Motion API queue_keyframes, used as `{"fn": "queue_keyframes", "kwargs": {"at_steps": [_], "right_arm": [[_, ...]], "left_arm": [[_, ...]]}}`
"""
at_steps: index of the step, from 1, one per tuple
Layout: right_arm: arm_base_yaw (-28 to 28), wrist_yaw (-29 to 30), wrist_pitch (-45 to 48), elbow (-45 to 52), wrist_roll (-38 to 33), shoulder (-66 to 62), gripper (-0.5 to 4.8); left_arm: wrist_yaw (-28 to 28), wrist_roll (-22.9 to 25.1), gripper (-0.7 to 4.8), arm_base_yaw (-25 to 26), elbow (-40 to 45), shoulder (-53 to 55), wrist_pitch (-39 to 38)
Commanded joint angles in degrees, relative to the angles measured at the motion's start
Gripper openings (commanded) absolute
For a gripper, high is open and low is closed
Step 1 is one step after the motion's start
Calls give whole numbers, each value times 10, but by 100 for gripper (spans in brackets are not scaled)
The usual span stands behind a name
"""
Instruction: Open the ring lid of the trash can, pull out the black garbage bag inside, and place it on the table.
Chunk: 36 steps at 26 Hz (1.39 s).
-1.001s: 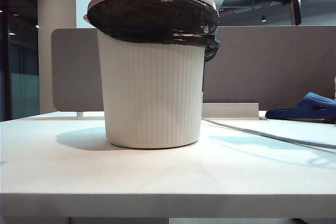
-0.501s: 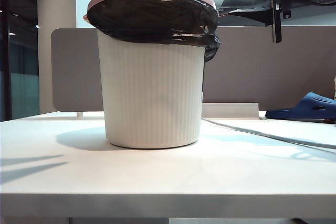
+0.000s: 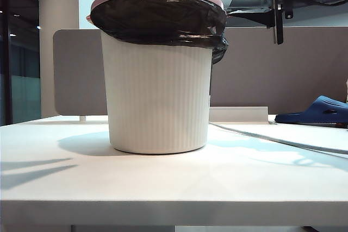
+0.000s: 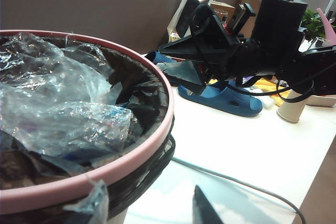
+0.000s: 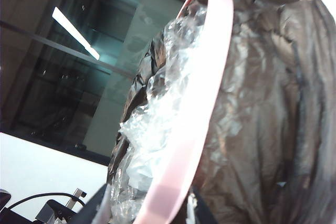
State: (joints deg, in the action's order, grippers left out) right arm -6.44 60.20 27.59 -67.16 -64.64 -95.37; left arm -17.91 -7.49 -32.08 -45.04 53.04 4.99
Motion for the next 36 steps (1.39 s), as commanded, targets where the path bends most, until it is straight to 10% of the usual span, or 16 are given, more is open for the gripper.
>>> {"fn": "queue_keyframes", "kwargs": {"at_steps": [1,24,36], "right_arm": [[-8,2,12,-4,2,2,186],[-12,20,74,-4,-42,3,185],[-12,32,172,-4,-123,3,185]], "left_arm": [[-3,0,207,0,-3,-1,8],[-3,3,207,0,-3,-1,-2],[-70,89,205,0,-3,-1,-2]]}}
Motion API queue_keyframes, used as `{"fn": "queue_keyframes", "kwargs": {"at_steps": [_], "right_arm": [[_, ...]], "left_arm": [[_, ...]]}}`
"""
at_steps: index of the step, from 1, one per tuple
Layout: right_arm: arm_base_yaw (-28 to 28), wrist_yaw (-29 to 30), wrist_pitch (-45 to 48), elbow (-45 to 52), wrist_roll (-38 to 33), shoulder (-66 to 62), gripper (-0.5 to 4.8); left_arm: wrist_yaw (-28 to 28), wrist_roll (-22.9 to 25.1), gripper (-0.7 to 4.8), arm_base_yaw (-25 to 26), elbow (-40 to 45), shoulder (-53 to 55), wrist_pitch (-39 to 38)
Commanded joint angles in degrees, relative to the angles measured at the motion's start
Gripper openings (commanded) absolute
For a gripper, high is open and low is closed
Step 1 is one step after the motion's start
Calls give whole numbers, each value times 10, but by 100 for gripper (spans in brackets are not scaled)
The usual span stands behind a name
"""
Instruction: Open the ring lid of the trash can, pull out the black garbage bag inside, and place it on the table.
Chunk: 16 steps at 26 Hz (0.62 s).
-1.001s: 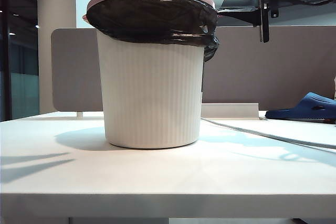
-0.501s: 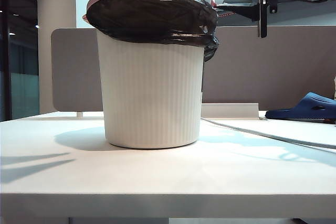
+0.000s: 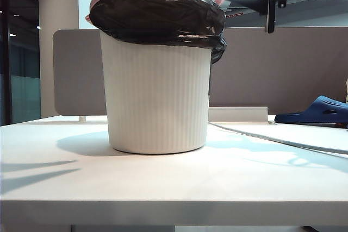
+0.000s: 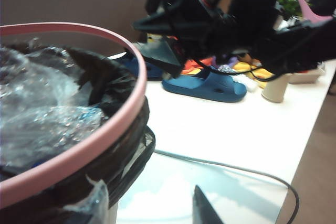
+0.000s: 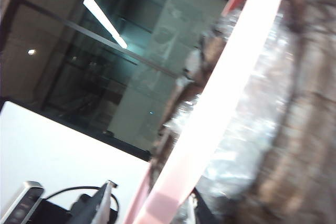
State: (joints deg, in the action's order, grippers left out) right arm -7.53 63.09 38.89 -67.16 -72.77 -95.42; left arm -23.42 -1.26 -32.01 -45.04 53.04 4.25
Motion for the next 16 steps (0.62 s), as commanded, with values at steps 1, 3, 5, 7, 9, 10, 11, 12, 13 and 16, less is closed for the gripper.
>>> {"fn": "queue_keyframes", "kwargs": {"at_steps": [1,3,5,7,9,10,11,12,13,16], "right_arm": [[-1,3,75,-4,-55,3,185],[-1,3,96,-4,-72,3,185],[-1,3,107,-4,-84,3,185],[-2,2,109,-4,-85,3,185],[-7,0,109,-4,-85,3,185],[-9,-1,109,-4,-85,3,185],[-9,-1,109,-4,-85,3,185],[-12,-1,109,-4,-85,3,185],[-16,-2,109,-4,-84,3,185],[-16,-6,110,-4,-70,3,185]], "left_arm": [[-15,33,199,-1,-3,-1,5],[-15,46,128,-1,-3,-1,5],[-15,64,29,-1,-3,-1,5],[-15,86,-6,-1,-3,-1,6],[-17,111,-6,-1,-3,0,5],[-22,128,-6,-1,-3,0,5],[-27,141,-6,-1,-3,2,5],[-33,150,-6,-1,-3,3,5],[-35,155,-6,-1,-3,5,5],[-36,158,-6,-1,-3,7,-8]]}}
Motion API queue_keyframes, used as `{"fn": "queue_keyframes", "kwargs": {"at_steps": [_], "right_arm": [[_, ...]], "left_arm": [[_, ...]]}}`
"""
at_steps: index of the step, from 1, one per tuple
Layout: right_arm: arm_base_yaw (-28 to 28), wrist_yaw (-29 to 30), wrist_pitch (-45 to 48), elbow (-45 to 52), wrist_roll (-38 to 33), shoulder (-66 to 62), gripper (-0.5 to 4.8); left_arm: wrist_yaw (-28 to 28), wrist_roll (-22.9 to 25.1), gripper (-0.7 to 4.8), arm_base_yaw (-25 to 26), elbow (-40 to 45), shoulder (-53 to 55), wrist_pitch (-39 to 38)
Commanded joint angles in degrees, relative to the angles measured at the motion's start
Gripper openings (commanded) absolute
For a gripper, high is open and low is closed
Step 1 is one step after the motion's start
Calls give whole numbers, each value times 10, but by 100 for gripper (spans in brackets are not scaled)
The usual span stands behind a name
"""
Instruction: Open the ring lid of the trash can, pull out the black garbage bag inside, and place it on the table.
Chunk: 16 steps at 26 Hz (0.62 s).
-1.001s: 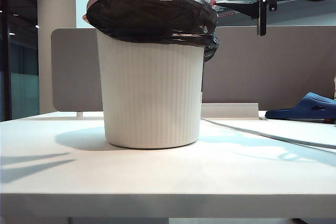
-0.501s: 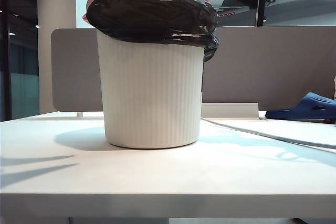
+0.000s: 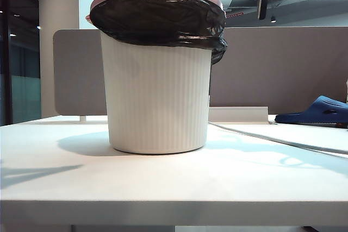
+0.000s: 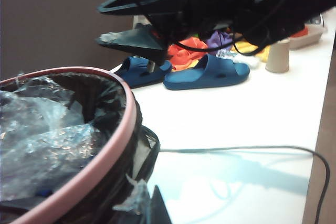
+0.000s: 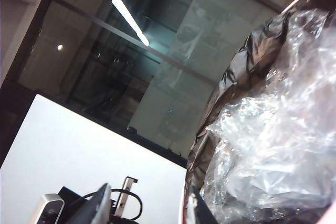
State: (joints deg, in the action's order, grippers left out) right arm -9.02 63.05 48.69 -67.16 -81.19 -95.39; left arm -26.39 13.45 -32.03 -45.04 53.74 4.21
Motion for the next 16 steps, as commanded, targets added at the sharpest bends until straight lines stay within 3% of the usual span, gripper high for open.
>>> {"fn": "queue_keyframes", "kwargs": {"at_steps": [1,5,16], "right_arm": [[0,-9,11,-4,18,3,185],[15,-23,-6,-4,51,3,185],[24,-33,-158,-4,170,3,185]], "left_arm": [[-6,11,-6,-1,-3,0,-13],[-5,11,-6,-9,-3,0,-29],[-2,9,-6,-13,-3,0,-39]]}}
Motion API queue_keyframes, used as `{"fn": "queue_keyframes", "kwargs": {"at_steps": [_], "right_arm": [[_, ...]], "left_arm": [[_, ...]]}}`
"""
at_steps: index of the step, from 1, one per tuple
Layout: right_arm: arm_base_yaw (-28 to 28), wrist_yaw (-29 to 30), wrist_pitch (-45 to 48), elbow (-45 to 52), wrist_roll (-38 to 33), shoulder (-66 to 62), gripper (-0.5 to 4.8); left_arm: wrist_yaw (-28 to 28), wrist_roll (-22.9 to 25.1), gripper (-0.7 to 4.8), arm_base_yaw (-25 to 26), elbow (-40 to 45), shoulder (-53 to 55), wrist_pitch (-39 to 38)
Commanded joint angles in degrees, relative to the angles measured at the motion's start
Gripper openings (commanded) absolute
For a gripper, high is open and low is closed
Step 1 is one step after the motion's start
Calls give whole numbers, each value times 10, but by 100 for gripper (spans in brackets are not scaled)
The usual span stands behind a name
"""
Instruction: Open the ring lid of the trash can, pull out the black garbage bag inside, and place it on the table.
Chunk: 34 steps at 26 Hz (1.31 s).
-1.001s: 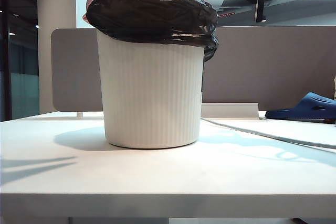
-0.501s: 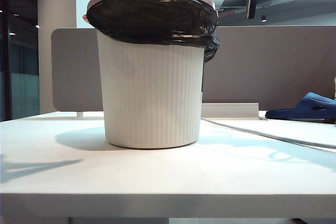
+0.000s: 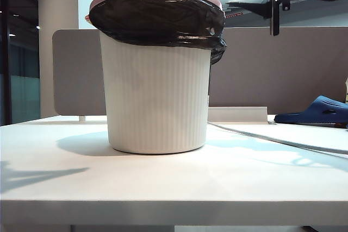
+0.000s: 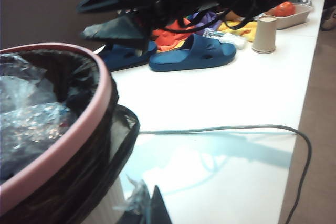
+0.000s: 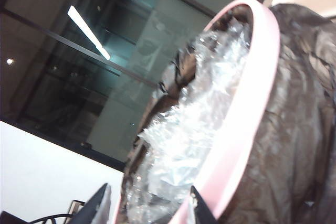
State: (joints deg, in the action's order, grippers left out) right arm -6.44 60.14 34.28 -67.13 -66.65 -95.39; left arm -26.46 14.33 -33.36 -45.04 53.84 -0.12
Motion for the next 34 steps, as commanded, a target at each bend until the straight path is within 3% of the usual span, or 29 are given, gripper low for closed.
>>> {"fn": "queue_keyframes", "kwargs": {"at_steps": [1,11,34], "right_arm": [[-2,-7,-17,-4,27,3,185],[-2,-31,-85,-4,84,3,185],[-12,-9,-87,-4,83,3,185]], "left_arm": [[-1,0,-6,0,-3,-1,4],[-1,1,-6,0,-3,-1,4],[12,1,-6,0,-3,-1,6]]}}
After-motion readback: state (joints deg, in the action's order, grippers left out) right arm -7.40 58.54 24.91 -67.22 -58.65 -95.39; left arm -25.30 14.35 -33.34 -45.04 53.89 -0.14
